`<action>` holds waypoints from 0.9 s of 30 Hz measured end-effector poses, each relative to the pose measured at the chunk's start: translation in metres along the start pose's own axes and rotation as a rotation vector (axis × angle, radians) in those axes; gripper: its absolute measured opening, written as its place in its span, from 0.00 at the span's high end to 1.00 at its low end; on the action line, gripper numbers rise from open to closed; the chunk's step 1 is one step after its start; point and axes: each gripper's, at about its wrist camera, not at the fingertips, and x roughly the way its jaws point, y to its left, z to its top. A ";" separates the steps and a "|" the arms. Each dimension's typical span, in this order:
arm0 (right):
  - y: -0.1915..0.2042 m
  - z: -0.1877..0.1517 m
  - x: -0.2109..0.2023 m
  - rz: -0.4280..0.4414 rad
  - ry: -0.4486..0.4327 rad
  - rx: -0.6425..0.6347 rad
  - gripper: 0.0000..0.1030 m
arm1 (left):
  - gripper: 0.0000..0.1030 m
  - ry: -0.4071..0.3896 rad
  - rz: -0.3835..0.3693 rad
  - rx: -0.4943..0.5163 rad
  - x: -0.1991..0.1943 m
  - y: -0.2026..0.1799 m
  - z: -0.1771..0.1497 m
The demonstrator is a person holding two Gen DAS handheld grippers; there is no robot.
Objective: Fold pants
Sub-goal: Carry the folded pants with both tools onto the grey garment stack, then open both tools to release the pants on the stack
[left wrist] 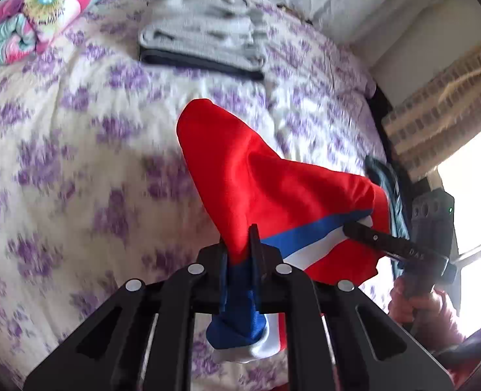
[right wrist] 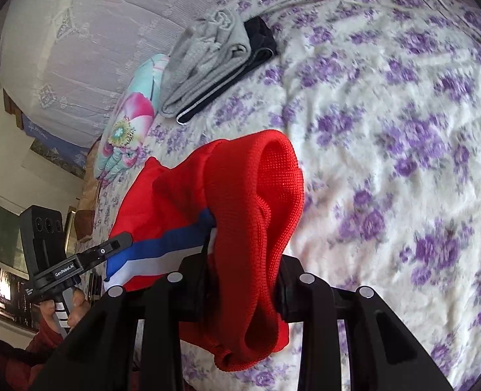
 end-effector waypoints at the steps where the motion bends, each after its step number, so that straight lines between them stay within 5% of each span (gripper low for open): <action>1: 0.007 0.017 0.001 0.008 -0.019 -0.024 0.69 | 0.90 -0.024 -0.005 -0.003 -0.004 0.001 0.016; 9: 0.078 0.186 0.033 0.055 -0.177 -0.230 0.69 | 0.90 -0.227 0.082 0.078 -0.029 0.007 0.167; 14: 0.093 0.297 0.081 0.076 -0.228 -0.235 0.69 | 0.90 -0.294 0.161 0.055 -0.017 0.025 0.264; 16: 0.083 0.326 0.113 0.041 -0.202 -0.218 0.68 | 0.79 -0.274 0.215 0.044 0.003 0.036 0.291; 17: 0.075 0.335 0.132 -0.007 -0.183 -0.206 0.67 | 0.72 -0.255 0.258 0.034 0.017 0.043 0.300; 18: 0.061 0.341 0.152 -0.096 -0.172 -0.180 0.59 | 0.56 -0.241 0.307 0.012 0.032 0.050 0.304; 19: 0.050 0.340 0.168 -0.168 -0.162 -0.157 0.47 | 0.50 -0.215 0.358 -0.020 0.051 0.060 0.306; 20: 0.037 0.337 0.176 -0.181 -0.177 -0.134 0.41 | 0.51 -0.176 0.385 -0.036 0.068 0.069 0.305; 22: 0.021 0.330 0.174 -0.153 -0.235 -0.093 0.11 | 0.38 -0.127 0.406 -0.065 0.092 0.082 0.297; 24: 0.014 0.321 0.167 -0.110 -0.243 -0.065 0.11 | 0.27 -0.177 0.427 -0.081 0.091 0.085 0.288; 27: 0.029 0.315 0.142 -0.153 -0.321 -0.125 0.14 | 0.28 -0.196 0.393 -0.077 0.081 0.087 0.284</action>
